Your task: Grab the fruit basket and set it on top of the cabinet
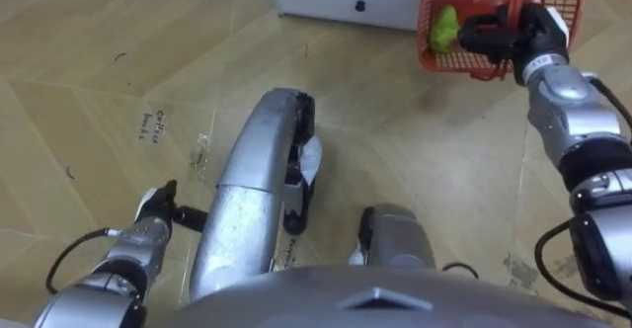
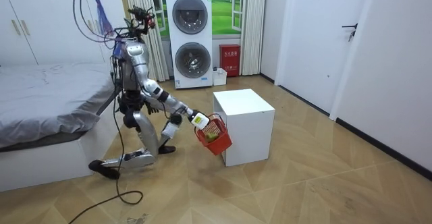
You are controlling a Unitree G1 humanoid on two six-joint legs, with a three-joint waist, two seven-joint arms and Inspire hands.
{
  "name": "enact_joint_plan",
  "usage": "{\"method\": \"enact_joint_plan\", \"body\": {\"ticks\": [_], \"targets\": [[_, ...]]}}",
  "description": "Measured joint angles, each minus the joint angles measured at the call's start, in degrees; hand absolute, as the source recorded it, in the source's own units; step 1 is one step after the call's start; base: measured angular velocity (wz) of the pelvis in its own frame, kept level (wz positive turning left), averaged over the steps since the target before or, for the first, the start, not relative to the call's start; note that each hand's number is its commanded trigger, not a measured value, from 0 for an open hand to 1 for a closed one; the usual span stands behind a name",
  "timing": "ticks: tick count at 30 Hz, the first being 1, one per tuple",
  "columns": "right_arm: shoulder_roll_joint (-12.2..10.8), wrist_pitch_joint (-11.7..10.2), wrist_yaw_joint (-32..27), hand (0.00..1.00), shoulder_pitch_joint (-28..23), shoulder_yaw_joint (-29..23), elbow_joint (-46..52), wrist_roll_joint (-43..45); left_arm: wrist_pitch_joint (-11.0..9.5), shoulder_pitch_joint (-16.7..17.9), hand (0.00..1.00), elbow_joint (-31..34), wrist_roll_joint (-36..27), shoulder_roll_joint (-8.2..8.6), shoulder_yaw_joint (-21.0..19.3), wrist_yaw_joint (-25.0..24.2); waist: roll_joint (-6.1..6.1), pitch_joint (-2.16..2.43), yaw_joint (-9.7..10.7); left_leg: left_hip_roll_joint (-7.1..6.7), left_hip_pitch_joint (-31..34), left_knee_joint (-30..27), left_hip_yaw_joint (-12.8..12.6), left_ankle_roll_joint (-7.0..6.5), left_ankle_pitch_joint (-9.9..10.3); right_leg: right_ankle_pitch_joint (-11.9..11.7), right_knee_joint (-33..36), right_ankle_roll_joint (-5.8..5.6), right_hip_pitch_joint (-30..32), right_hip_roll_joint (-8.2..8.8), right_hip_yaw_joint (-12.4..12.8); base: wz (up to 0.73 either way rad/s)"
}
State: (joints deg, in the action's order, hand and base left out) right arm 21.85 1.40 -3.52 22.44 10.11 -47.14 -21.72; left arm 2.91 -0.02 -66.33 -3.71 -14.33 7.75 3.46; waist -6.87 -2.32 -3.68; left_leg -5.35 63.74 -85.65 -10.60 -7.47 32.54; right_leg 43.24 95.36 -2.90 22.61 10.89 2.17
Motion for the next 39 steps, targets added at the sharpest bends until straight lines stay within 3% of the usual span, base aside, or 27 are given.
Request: {"method": "enact_joint_plan", "body": {"ticks": [1,2,3,4,5,6,7,8,10,11,12,13,14,15,16,17,18,19,23,26,29,34,39], "targets": [[-0.02,0.02,-0.03,1.0,-0.34,0.0,1.73,0.1,0.46,1.63,0.0,-0.07,-0.09,0.0,-1.19,0.09,-0.06,0.04,0.08,0.05,-3.43,5.44,0.03,-0.1,-1.37,-1.38,-8.05,-1.11,-2.16,-0.17,0.36,-0.54],[0.02,0.03,-0.08,1.0,-0.76,-0.02,3.04,0.09,0.63,2.29,0.0,-0.04,-0.09,0.03,-1.74,0.16,-0.08,0.06,0.11,0.11,-5.29,8.1,0.04,-0.08,-2.0,-2.52,-11.91,-1.64,-3.42,-0.43,0.43,-0.53],[-0.02,0.0,-0.09,1.0,-1.75,-0.04,5.7,0.46,1.08,3.5,0.0,0.03,0.36,0.04,-3.0,0.39,-0.06,0.07,0.44,0.16,-9.3,13.4,0.22,-0.15,-3.14,-5.78,-19.03,-2.19,-6.06,-1.12,0.89,-0.43],[0.08,-0.03,-0.21,1.0,-2.86,-0.33,7.82,1.01,1.67,4.1,0.0,0.14,1.08,0.04,-4.05,1.02,0.13,0.28,0.47,0.25,-13.25,19.1,0.68,-0.06,-4.35,-11.2,-24.87,-2.64,-7.92,-1.55,0.64,-0.38],[0.05,-0.03,-0.41,1.0,-3.26,-0.37,8.62,1.63,1.85,4.35,0.0,0.45,1.38,-0.03,-4.73,1.34,0.27,0.4,0.39,0.19,-15.13,22.05,1.6,0.31,-5.07,-14.41,-27.0,-3.15,-8.38,-1.94,0.42,-0.38],[-0.07,-0.08,-0.66,1.0,-3.73,-0.38,10.15,3.42,1.82,4.54,0.0,1.12,2.14,-0.34,-5.64,2.32,0.4,0.44,0.26,0.09,-19.03,27.97,4.22,1.75,-6.63,-16.52,-29.66,-2.4,-8.25,-2.0,0.1,-0.55],[-0.11,-0.08,-0.68,1.0,-4.03,-0.36,11.91,5.02,1.62,4.35,0.0,1.16,2.27,-0.43,-6.57,3.53,0.47,0.48,-0.51,0.12,-22.0,32.99,6.75,2.31,-9.08,-15.57,-30.65,-1.59,-5.84,-1.72,-0.84,-0.65],[-0.11,-0.17,-0.66,1.0,-4.26,-0.36,12.71,5.45,1.37,4.31,0.0,1.15,2.28,-0.44,-6.65,4.19,0.6,0.51,-0.95,0.21,-23.75,35.58,8.23,2.83,-10.19,-15.08,-31.59,-1.63,-4.39,-1.44,-1.39,-0.78],[-0.11,-0.27,-0.69,1.0,-5.25,-0.32,15.11,7.06,0.24,4.87,0.0,1.08,2.25,-0.24,-7.08,5.89,2.51,1.25,-1.55,2.28,-30.31,43.7,14.32,5.47,-13.31,-14.6,-42.69,-1.71,0.29,-0.96,-5.21,-0.79],[-0.17,-0.3,-0.75,1.0,-5.37,-0.28,15.96,7.78,0.05,5.16,0.0,1.05,2.25,-0.26,-7.33,6.12,3.01,1.14,-1.41,3.1,-31.41,44.12,15.3,5.87,-13.96,-14.84,-46.97,-1.56,1.13,-1.08,-6.09,-0.73],[-0.38,-0.89,-0.84,1.0,-5.64,0.0,17.57,8.62,-0.46,6.04,0.0,0.91,2.25,-0.55,-8.55,6.38,3.3,1.08,-1.24,4.74,-31.54,40.85,15.12,6.11,-15.13,-17.58,-57.29,-1.19,1.54,-1.65,-7.57,-0.51],[-0.41,-1.0,-1.24,1.0,-6.19,-0.18,18.69,8.09,-0.6,6.83,0.0,0.47,2.3,-0.29,-9.6,6.75,4.54,0.52,-0.67,7.3,-30.7,35.57,12.45,6.63,-14.52,-22.28,-58.2,-0.81,-0.36,-2.85,-8.91,-0.4],[-0.43,-0.98,-1.49,1.0,-6.6,-0.23,18.9,7.12,-0.58,7.4,0.0,0.43,2.48,-0.19,-9.68,6.98,4.14,0.89,-0.51,7.45,-30.86,36.75,11.15,6.93,-14.41,-22.29,-58.35,-0.79,-1.46,-3.17,-8.92,-0.09],[0.46,-1.02,-1.62,1.0,-6.58,-0.93,19.14,5.02,-0.43,7.46,0.0,0.58,2.84,0.45,-9.43,6.95,3.85,0.86,-0.29,6.59,-30.8,42.58,8.34,6.42,-14.96,-22.29,-59.68,-0.79,-3.63,-3.28,-8.83,0.0],[1.24,-1.2,-1.3,1.0,-6.56,-2.14,19.22,3.65,-0.1,7.65,0.0,0.8,2.83,1.01,-8.88,6.91,4.46,1.22,-0.53,5.66,-31.07,50.61,5.79,4.78,-20.49,-22.21,-61.52,-0.91,-5.84,-3.47,-9.62,0.0],[0.9,-1.32,-1.24,1.0,-6.69,-2.81,19.22,3.42,0.31,7.84,0.0,1.06,2.8,0.94,-8.78,6.91,3.74,0.91,-0.7,5.4,-31.79,51.65,5.25,2.68,-22.14,-22.0,-62.73,-1.03,-7.25,-3.31,-10.25,0.0],[0.58,-1.28,-1.11,1.0,-7.23,-3.01,20.03,3.22,0.84,8.41,0.0,1.09,2.85,0.68,-8.8,7.09,2.19,1.21,-0.87,4.51,-34.36,54.61,5.01,2.59,-23.09,-22.51,-65.98,-1.22,-9.94,-2.72,-11.92,0.12],[0.67,-1.27,-0.52,1.0,-7.41,-3.78,21.56,3.19,1.25,8.54,0.0,1.04,3.35,0.9,-8.79,7.09,1.48,1.23,-0.83,3.9,-36.15,56.68,5.25,2.59,-23.51,-23.47,-69.41,-1.24,-12.37,-2.98,-13.17,0.21],[0.64,-1.26,-0.48,1.0,-7.31,-6.43,26.52,2.78,3.2,8.95,0.0,2.05,3.42,1.9,-8.88,7.1,1.01,1.46,-1.51,2.29,-39.87,59.41,6.23,2.54,-23.66,-24.77,-76.66,-1.92,-18.27,-3.04,-14.03,0.21],[0.64,0.01,0.32,1.0,-7.32,-6.46,30.72,2.34,3.18,10.27,0.0,3.34,3.94,1.62,-9.92,7.31,0.58,1.65,-1.84,1.74,-42.38,60.77,6.76,2.62,-23.68,-24.89,-77.87,-1.9,-20.9,-3.01,-14.49,0.13],[0.65,1.37,1.81,1.0,-7.33,-6.63,33.18,1.55,3.38,11.01,0.0,4.06,6.59,1.69,-10.1,7.29,0.05,1.93,-2.24,1.63,-44.03,61.56,7.36,3.11,-23.98,-25.0,-78.84,-1.73,-22.82,-3.25,-14.98,0.07],[0.55,3.67,4.09,1.0,-7.6,-6.9,36.95,1.75,3.42,10.97,0.0,4.77,10.84,2.07,-10.2,7.12,0.04,2.0,-2.37,1.95,-44.5,62.07,8.16,4.08,-24.65,-25.58,-79.71,-0.81,-23.86,-4.44,-16.15,0.07],[0.56,3.67,6.2,1.0,-7.59,-6.85,39.63,1.81,3.4,10.97,0.0,4.69,12.41,2.07,-10.21,6.86,-0.07,2.06,-3.07,2.07,-44.59,62.24,9.21,4.42,-25.14,-25.69,-79.76,-0.61,-24.48,-4.97,-17.18,0.12]]}}
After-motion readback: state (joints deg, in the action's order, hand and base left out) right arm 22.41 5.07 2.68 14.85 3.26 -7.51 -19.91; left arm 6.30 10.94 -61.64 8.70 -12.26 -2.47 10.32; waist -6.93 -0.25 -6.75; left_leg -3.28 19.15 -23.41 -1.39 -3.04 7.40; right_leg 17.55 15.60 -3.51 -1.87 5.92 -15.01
